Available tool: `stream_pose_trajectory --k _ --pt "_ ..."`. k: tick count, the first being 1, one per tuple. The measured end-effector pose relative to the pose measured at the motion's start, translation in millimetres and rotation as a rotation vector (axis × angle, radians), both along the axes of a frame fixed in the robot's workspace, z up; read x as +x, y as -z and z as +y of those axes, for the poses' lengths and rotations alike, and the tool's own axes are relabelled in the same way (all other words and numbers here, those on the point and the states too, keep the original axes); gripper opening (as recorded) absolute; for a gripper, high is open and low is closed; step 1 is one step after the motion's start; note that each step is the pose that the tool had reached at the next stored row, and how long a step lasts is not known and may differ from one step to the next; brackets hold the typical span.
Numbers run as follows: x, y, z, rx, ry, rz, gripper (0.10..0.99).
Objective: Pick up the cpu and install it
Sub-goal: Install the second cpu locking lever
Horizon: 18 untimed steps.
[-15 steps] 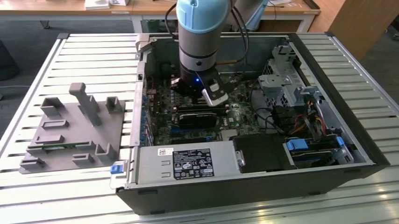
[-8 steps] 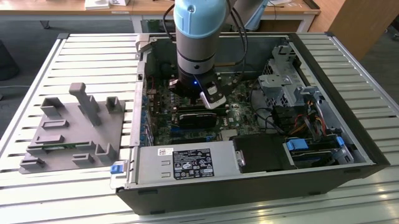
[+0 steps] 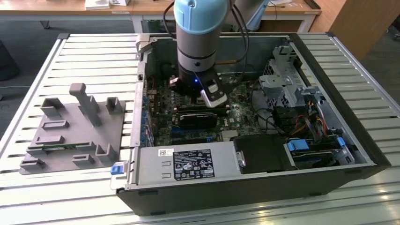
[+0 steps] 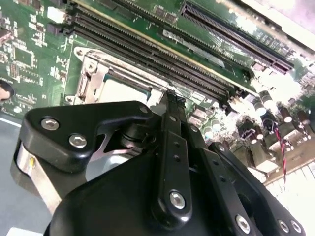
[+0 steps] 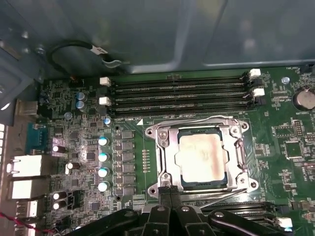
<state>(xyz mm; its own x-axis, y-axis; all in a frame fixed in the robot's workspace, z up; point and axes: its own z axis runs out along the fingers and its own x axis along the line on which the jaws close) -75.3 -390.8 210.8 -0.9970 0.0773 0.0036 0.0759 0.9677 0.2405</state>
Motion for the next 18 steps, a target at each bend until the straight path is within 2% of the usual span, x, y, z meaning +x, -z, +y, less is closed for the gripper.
stream_pose_trajectory --k 5,13,18 --pt "0.0 -6.9 0.0 0.0 0.0 0.0001 0.106" --pt "0.1 -9.7 -0.7 0.0 0.0 0.0001 0.106" --pt "0.1 -27.2 -0.7 0.0 0.0 0.0 0.106"
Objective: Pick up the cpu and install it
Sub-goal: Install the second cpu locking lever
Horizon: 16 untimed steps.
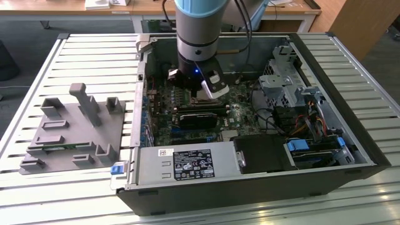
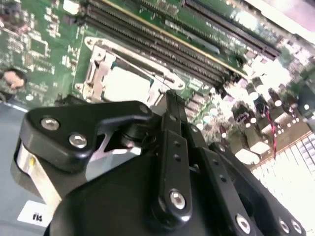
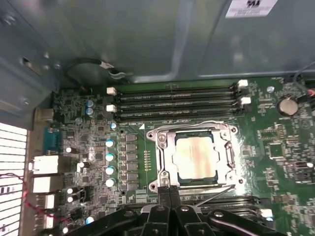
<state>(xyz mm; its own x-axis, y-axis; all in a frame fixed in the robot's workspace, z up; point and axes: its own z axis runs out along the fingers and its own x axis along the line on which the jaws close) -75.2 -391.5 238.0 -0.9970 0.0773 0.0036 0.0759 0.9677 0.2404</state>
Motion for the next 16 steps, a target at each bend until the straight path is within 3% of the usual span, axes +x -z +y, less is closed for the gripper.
stream_pose_trajectory --k 3,8,13,16 --pt "0.0 -10.1 -0.1 0.0 0.0 0.0001 0.106" --pt "1.1 -20.7 0.0 0.0 0.0 0.0009 0.106" --pt "13.8 -19.6 -0.1 0.0 0.0 0.0136 0.106" --pt "17.8 -14.8 -0.9 0.0 0.0 0.017 0.106"
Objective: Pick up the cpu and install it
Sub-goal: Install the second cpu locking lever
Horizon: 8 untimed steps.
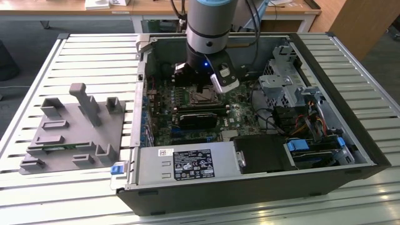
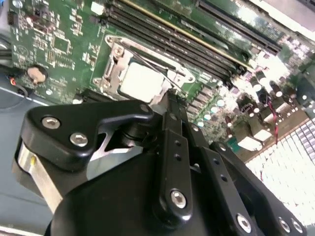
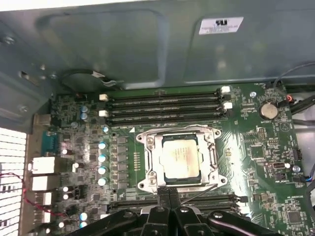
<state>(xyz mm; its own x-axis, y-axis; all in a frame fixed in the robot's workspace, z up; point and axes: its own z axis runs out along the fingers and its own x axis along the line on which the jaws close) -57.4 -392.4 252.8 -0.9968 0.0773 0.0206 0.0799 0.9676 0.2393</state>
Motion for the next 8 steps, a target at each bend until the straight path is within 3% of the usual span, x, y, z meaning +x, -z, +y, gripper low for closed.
stream_pose_trajectory --k 8 --pt "1.4 13.7 -6.9 0.0 0.001 0.0002 0.106"
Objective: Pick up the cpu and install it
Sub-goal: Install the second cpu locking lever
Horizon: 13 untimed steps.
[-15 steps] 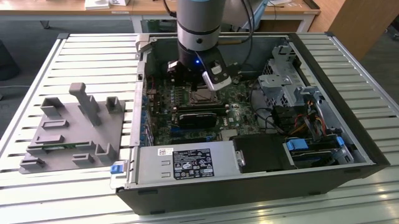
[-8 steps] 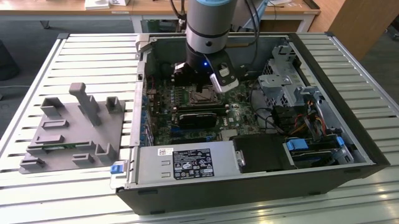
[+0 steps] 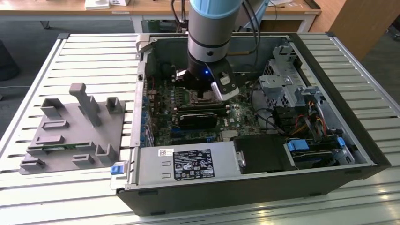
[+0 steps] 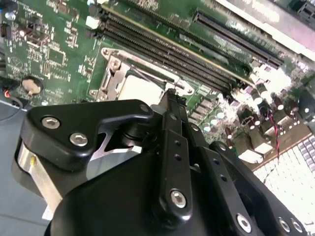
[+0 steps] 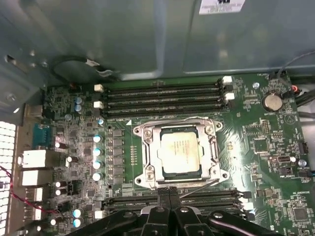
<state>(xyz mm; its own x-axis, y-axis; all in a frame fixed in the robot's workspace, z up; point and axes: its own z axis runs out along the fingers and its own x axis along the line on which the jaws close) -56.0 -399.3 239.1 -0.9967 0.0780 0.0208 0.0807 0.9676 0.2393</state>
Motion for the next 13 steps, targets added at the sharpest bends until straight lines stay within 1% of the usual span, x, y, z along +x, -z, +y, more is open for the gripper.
stream_pose_trajectory --k 2,4,8,9,13 --pt "0.0 2.8 -1.4 0.0 0.0 -0.0001 0.106" --pt "-1.8 6.1 -1.7 0.0 0.0 -0.0001 0.106" --pt "-12.5 13.2 -2.2 0.0 0.0 0.0 0.106" --pt "-13.7 14.9 -2.3 0.0 0.0 0.0 0.106" --pt "-13.8 22.3 -3.9 0.001 0.0 0.0 0.106"
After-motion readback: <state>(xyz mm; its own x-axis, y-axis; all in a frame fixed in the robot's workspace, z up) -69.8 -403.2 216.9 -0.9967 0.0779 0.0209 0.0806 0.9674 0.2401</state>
